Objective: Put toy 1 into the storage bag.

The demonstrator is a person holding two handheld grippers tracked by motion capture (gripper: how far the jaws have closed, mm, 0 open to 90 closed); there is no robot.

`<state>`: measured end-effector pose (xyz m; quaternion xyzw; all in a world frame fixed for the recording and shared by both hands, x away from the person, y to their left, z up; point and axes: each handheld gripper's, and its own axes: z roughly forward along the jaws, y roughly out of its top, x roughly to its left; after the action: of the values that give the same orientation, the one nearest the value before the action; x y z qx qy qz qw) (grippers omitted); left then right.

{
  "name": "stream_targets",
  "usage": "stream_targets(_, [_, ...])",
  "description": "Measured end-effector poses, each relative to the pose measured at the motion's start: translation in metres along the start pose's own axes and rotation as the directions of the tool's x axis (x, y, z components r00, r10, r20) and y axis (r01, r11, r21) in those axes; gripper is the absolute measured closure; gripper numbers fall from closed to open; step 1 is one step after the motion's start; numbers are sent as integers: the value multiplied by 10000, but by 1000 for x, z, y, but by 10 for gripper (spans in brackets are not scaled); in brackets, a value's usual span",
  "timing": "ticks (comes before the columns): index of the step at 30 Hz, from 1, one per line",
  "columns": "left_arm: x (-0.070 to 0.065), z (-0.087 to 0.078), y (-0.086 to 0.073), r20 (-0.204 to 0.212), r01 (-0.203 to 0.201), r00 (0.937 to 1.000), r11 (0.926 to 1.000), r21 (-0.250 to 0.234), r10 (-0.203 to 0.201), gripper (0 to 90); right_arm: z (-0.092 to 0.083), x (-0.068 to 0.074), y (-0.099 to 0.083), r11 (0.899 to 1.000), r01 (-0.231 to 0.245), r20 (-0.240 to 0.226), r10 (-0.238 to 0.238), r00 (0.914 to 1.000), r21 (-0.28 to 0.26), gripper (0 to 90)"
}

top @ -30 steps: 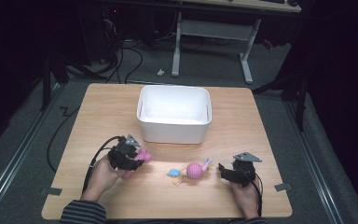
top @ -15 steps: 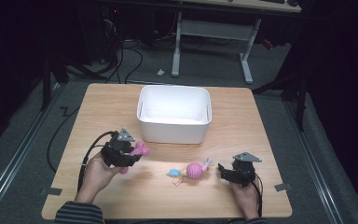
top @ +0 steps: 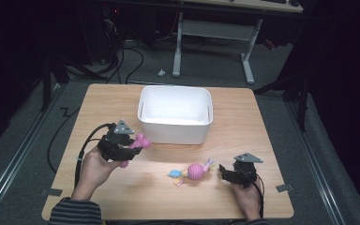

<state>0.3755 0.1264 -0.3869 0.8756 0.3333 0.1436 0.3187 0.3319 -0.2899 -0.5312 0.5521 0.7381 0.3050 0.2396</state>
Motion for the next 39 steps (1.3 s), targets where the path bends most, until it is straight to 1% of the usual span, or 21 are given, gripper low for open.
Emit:
stream_targets(1, [0, -2, 2, -81, -18, 10000, 10000, -39, 18, 581, 0, 0, 0, 10000, 8, -6, -8, 10000, -5, 227])
stream_targets(2, [0, -4, 4, -44, 32, 10000, 10000, -84, -32, 581, 0, 0, 0, 10000, 8, -6, -8, 10000, -5, 227])
stream_targets(5, [0, -10, 10, -8, -37, 10000, 9998, -198, 37, 581, 0, 0, 0, 10000, 20, -4, -20, 10000, 4, 227])
stream_targets(7, [0, -13, 15, 123, -23, 9999, 9994, -335, 27, 582, 0, 0, 0, 10000, 10, -8, -10, 10000, 12, 226])
stream_targets(9, [1, -15, 20, 182, -24, 9998, 9995, -314, 30, 582, 0, 0, 0, 10000, 9, -17, -9, 10000, 11, 226])
stream_targets(11, [1, -17, 25, 8, -54, 10000, 9994, -331, 54, 582, 0, 0, 0, 10000, 13, -12, -13, 10000, 12, 226])
stream_targets(12, [1, -18, 28, -29, -108, 9999, 9992, -373, 107, 582, 0, 0, 0, 10000, 10, -17, -10, 10000, 12, 226])
stream_targets(14, [2, -22, 33, -14, -77, 10000, 9987, -498, 76, 582, 0, 0, 0, 10000, 16, -14, -16, 10000, 5, 226])
stream_targets(16, [4, -25, 41, 27, -16, 10000, 9982, -607, 18, 583, 0, 0, 0, 10000, 15, -28, -15, 10000, 4, 226])
stream_targets(18, [5, -26, 43, 36, -8, 10000, 9981, -618, 10, 582, 0, 0, 0, 10000, 18, -22, -18, 10000, 2, 226])
stream_targets(21, [8, -28, 51, 149, 20, 9999, 9976, -686, -10, 583, 0, 0, 0, 10000, 20, -29, -20, 10000, 2, 226])
stream_targets(22, [10, -29, 57, 225, 47, 9997, 9977, -676, -32, 583, 0, 0, 0, 10000, 35, -24, -35, 10000, -10, 226])
stream_targets(23, [10, -29, 57, 225, 47, 9997, 9977, -676, -32, 583, 0, 0, 0, 10000, 35, -24, -35, 10000, -10, 226])
stream_targets(26, [13, -28, 66, 270, 41, 9996, 9976, -692, -23, 583, 0, 0, 0, 10000, 9, -24, -9, 10000, 16, 226])
stream_targets(28, [14, -28, 72, 417, 39, 9991, 9969, -790, -6, 583, 0, 0, 0, 10000, 10, -19, -10, 10000, 1, 226])
stream_targets(29, [15, -28, 74, 424, 11, 9991, 9968, -797, 22, 583, 0, 0, 0, 10000, 10, -19, -10, 10000, 1, 226])
stream_targets(33, [17, -24, 85, 513, -41, 9987, 9975, -711, 78, 583, 0, 0, 0, 10000, 7, -19, -7, 10000, 6, 226])
stream_targets(34, [19, -21, 90, 511, -33, 9987, 9975, -700, 68, 583, 0, 0, 0, 10000, 6, -19, -6, 10000, 3, 226])
stream_targets(39, [24, -15, 97, 622, 91, 9981, 9968, -790, -41, 583, 0, 0, 0, 10000, 10, -21, -10, 10000, 2, 226])
